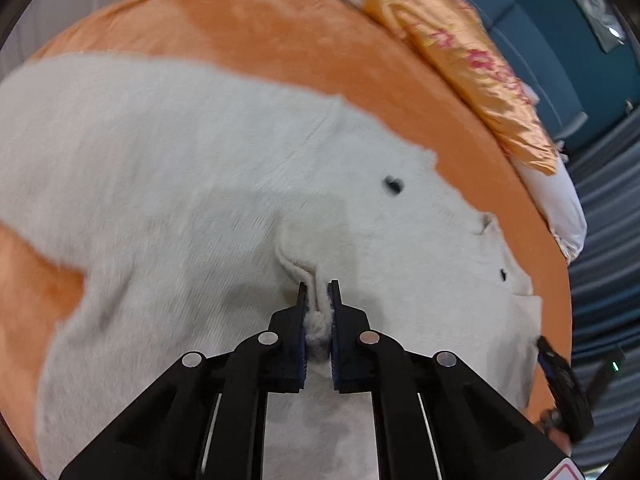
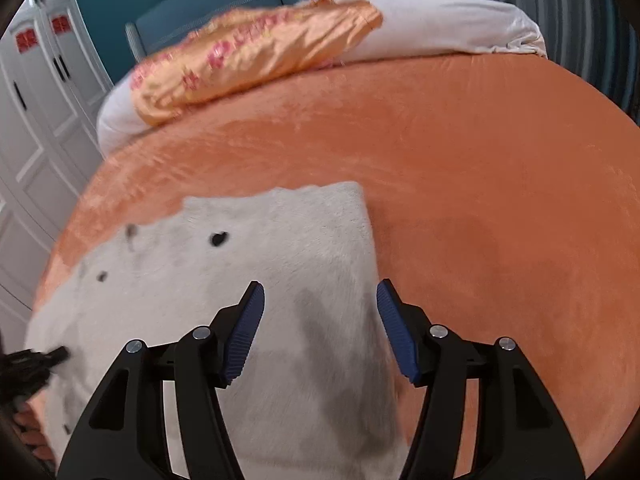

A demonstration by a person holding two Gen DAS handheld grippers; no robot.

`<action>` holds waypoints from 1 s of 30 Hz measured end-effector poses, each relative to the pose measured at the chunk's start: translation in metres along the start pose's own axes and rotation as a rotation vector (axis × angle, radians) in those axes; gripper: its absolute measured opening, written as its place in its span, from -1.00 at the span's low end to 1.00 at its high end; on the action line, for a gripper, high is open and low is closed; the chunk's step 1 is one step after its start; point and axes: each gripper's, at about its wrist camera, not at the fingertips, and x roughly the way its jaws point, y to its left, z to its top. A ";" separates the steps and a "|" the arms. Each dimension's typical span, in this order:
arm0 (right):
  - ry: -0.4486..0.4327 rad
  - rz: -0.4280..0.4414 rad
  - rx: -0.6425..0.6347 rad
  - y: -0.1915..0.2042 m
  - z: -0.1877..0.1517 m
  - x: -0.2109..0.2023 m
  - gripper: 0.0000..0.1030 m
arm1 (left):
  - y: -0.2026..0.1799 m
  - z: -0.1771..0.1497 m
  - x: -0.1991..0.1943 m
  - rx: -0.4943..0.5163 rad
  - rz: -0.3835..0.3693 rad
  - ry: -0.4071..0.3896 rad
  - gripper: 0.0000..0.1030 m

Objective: Fold small clothes

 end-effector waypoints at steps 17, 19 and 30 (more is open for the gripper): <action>-0.093 0.080 0.162 -0.052 -0.004 -0.008 -0.76 | -0.001 0.008 0.038 0.146 0.131 -0.115 -0.92; -0.120 0.071 0.151 -0.052 -0.011 -0.031 -0.64 | 0.000 0.007 0.038 0.136 0.122 -0.118 -0.91; -0.014 0.039 0.090 -0.050 -0.072 -0.035 -0.05 | 0.019 -0.006 0.006 -0.081 -0.023 -0.095 0.28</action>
